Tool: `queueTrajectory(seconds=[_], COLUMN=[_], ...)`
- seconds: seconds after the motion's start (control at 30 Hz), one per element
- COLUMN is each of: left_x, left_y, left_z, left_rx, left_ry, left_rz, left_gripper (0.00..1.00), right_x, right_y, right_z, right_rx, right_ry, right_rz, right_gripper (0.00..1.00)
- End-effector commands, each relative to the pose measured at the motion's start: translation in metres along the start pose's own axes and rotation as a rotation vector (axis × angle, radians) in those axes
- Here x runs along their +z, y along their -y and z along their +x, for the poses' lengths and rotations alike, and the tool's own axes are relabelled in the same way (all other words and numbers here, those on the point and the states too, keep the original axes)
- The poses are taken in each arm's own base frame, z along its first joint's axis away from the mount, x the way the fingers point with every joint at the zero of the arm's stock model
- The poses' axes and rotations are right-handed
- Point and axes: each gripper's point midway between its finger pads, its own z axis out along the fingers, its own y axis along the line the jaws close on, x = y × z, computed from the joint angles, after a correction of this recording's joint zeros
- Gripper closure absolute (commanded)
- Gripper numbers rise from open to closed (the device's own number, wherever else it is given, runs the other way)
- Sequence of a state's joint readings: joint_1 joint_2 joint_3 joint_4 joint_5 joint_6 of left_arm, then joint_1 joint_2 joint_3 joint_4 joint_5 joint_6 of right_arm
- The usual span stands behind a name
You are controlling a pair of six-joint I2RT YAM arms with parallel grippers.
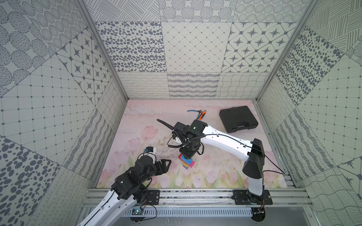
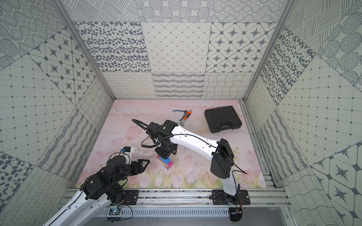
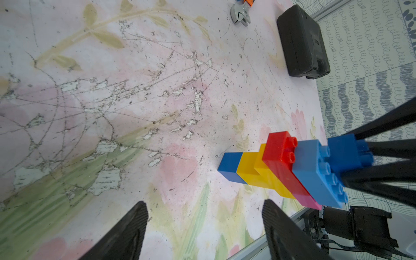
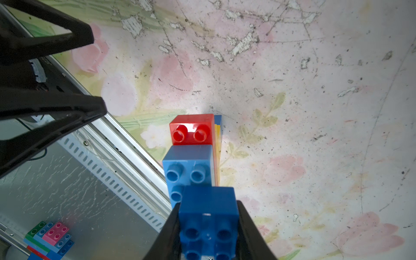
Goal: Assemble a spoon with lego
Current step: Assemble the lego brick with the lego brick.
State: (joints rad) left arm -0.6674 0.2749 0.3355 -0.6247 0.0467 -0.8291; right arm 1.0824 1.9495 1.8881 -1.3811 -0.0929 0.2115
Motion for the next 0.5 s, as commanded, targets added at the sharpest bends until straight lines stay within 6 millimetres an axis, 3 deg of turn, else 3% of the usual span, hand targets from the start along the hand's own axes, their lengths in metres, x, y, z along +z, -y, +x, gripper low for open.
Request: queueTrajectory(seconds=[0.0, 0.27, 0.47], left_x=[-0.002, -0.001, -0.001], left_y=[-0.002, -0.002, -0.001], left_z=[-0.002, -0.001, -0.002], left_rx=[0.018, 0.021, 0.024], left_ry=[0.007, 0.001, 0.002], left_rz=[-0.014, -0.017, -0.015], left_gripper=[0.18, 0.18, 0.18], right_x=[-0.014, -0.023, -0.028], right_y=[-0.006, -0.002, -0.01], right_z=[0.001, -0.002, -0.002], right_rx=[0.008, 0.008, -0.005], right_ry=[0.046, 0.084, 0.088], right_rz=[-0.026, 0.003, -0.029], right_gripper=[0.74, 0.73, 0.73])
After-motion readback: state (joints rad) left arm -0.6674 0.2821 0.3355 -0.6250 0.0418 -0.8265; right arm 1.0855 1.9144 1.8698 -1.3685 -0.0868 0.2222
